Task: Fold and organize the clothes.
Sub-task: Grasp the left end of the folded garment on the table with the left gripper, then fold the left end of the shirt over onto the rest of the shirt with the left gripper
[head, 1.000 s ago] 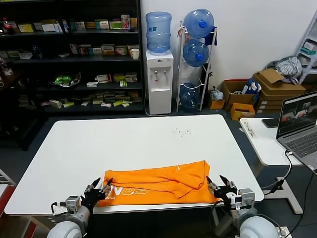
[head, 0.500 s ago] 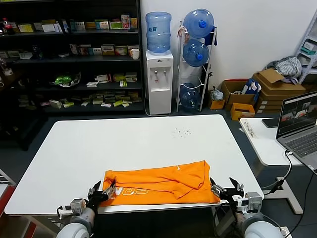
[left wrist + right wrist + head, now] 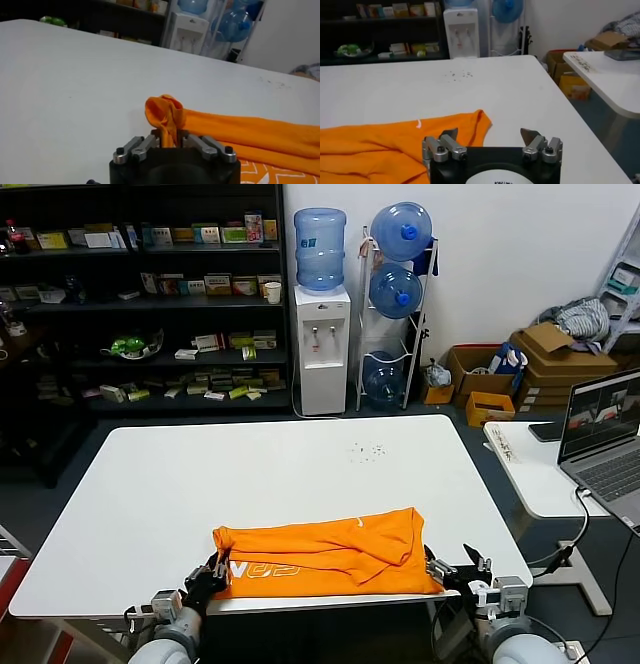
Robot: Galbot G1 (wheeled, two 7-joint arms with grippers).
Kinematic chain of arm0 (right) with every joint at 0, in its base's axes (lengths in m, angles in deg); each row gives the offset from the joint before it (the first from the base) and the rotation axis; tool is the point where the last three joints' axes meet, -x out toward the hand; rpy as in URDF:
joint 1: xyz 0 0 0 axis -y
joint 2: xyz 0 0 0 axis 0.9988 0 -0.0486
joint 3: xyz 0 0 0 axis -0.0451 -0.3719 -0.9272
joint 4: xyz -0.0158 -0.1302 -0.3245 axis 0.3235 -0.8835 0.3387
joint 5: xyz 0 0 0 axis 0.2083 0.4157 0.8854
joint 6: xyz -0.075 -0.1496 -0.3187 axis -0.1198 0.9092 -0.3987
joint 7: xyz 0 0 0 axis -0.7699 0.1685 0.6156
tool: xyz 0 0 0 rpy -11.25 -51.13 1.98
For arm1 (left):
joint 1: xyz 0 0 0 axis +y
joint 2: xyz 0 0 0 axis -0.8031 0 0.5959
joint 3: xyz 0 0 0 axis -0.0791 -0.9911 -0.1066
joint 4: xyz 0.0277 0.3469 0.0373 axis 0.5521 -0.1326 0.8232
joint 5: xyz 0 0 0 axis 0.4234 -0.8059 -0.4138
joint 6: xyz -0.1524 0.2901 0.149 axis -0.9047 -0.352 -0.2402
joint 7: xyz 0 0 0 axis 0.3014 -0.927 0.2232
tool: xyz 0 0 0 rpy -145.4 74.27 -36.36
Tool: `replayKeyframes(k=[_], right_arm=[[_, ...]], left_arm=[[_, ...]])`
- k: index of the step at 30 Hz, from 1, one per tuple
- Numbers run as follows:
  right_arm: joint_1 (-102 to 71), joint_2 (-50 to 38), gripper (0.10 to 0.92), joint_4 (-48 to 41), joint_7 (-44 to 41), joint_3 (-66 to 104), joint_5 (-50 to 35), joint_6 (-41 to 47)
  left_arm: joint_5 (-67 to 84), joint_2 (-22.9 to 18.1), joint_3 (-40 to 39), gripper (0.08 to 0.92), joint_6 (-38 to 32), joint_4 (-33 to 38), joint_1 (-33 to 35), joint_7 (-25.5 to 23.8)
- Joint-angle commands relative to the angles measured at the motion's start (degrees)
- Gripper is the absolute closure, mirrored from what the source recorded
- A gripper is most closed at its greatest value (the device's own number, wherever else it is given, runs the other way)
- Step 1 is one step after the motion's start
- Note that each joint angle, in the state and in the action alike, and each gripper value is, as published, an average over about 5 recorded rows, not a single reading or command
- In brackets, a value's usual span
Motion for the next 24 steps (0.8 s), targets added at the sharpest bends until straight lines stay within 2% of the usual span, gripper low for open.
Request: replayKeyframes(k=[1, 5, 9, 13, 17, 24], right_arm=[[-0.04, 1.11, 0.203, -1.17, -4.71, 0.7, 5.74, -3.59], [0.35, 3.06, 0.203, -3.06, -6.83, 1.48, 9.89, -6.89], [0.11, 5.4, 0.203, -5.26, -7.77, 3.0, 13.58, -9.8], [-0.77, 7.37, 0.203, -6.82, -8.02, 4.95, 13.51, -12.1], [-2.05, 8.35, 0.203, -7.16, -8.31, 6.31, 13.16, -13.48], [-3.2, 8.45, 0.203, -7.37, -8.5, 7.03, 12.67, -14.85]], left_arm=[[-1.7, -0.76, 0.23, 0.791, -1.24, -0.09, -0.12, 0.42], [-2.75, -0.62, 2.12, 0.871, -1.69, 0.92, 0.3, 0.66], [-2.85, 0.93, 6.33, 0.879, -1.87, 3.23, 2.31, 0.79], [-2.0, 3.79, 12.58, 0.879, -1.95, 4.17, 5.68, 0.52], [-1.76, 6.76, 19.9, 0.879, -2.71, 0.9, 8.07, -0.48], [-5.17, 12.21, 31.85, 0.879, -5.88, -6.65, 8.18, -2.95]])
